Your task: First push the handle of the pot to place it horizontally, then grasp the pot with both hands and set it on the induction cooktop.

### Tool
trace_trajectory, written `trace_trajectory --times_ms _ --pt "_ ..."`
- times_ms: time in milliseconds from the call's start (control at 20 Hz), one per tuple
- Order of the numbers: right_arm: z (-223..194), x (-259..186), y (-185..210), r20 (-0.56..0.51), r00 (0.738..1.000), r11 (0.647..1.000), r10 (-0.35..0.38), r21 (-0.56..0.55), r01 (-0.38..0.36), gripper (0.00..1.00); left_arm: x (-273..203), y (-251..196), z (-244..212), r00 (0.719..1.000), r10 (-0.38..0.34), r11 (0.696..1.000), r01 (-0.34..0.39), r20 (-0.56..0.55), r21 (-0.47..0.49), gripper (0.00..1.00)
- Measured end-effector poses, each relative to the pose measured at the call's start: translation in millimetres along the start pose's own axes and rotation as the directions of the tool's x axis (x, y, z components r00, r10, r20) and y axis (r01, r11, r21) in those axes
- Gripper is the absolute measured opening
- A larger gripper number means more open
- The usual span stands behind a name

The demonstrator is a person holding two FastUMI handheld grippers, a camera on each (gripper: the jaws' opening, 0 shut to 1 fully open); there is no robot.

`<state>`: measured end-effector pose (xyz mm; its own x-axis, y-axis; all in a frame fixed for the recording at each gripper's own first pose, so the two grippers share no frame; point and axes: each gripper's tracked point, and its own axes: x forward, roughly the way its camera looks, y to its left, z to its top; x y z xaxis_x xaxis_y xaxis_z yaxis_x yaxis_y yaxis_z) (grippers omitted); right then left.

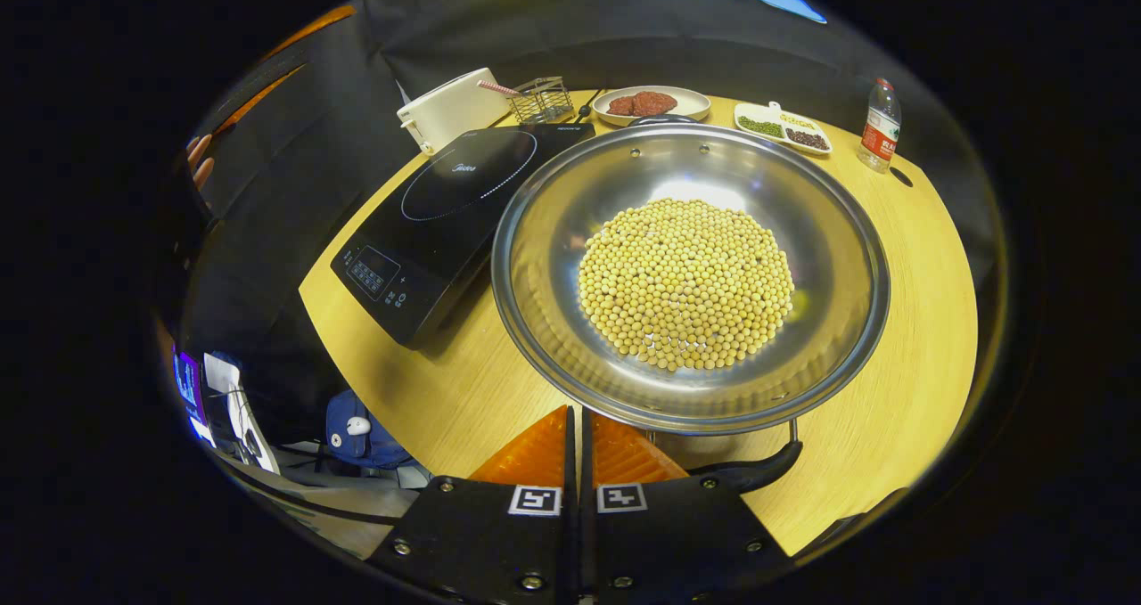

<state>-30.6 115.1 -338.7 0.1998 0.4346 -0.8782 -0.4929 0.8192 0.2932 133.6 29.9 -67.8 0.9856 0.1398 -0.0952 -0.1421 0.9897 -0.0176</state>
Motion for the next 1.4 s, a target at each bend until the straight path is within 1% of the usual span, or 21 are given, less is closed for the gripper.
trace_trajectory --times_ms 300,400,450,500,550,850,1000,1200,1400 --pt "-7.7 -7.8 -26.0 -0.015 1.0 1.0 -0.01 -0.02 0.01 0.01 -0.7 -18.4 4.5 1.0 0.009 1.0 -0.009 0.005 0.012 0.94" --pt "-9.5 -11.3 -36.7 -0.019 1.0 1.0 -0.02 -0.017 0.019 0.01 0.2 -25.6 4.8 1.0 0.009 1.0 -0.009 0.005 0.012 0.99" --pt "-10.2 -12.7 -41.5 -0.019 0.999 1.0 -0.025 -0.018 0.025 0.01 0.6 -28.8 4.5 1.0 0.008 1.0 -0.008 0.006 0.014 0.97" --pt "-10.5 -14.5 -47.2 -0.021 0.999 0.999 -0.032 -0.018 0.032 0.01 0.8 -32.2 5.8 1.0 0.008 1.0 -0.008 0.007 0.016 0.99" --pt "-11.9 -15.7 -52.8 -0.023 0.999 0.999 -0.041 -0.019 0.041 0.01 0.7 -35.1 4.8 1.0 0.007 1.0 -0.008 0.007 0.018 0.97" --pt "-14.4 -22.4 -83.1 -0.035 0.996 0.996 -0.087 -0.036 0.086 0.01 3.9 -51.6 3.0 1.0 0.009 1.0 -0.009 0.002 0.018 0.94" --pt "-14.2 -25.1 -98.5 -0.047 0.993 0.992 -0.109 -0.065 0.106 0.01 3.5 -57.5 3.6 1.0 0.011 1.0 -0.011 0.002 0.021 0.94" --pt "-15.3 -25.8 -124.4 -0.065 0.986 0.981 -0.156 -0.124 0.147 0.01 3.3 -61.6 1.6 1.0 0.022 0.999 -0.022 -0.002 0.023 0.95" --pt "-9.8 -29.4 -154.5 -0.056 0.972 0.963 -0.229 -0.162 0.217 0.01 2.0 -60.9 -0.8 0.999 0.043 0.999 -0.042 -0.006 0.025 0.95"
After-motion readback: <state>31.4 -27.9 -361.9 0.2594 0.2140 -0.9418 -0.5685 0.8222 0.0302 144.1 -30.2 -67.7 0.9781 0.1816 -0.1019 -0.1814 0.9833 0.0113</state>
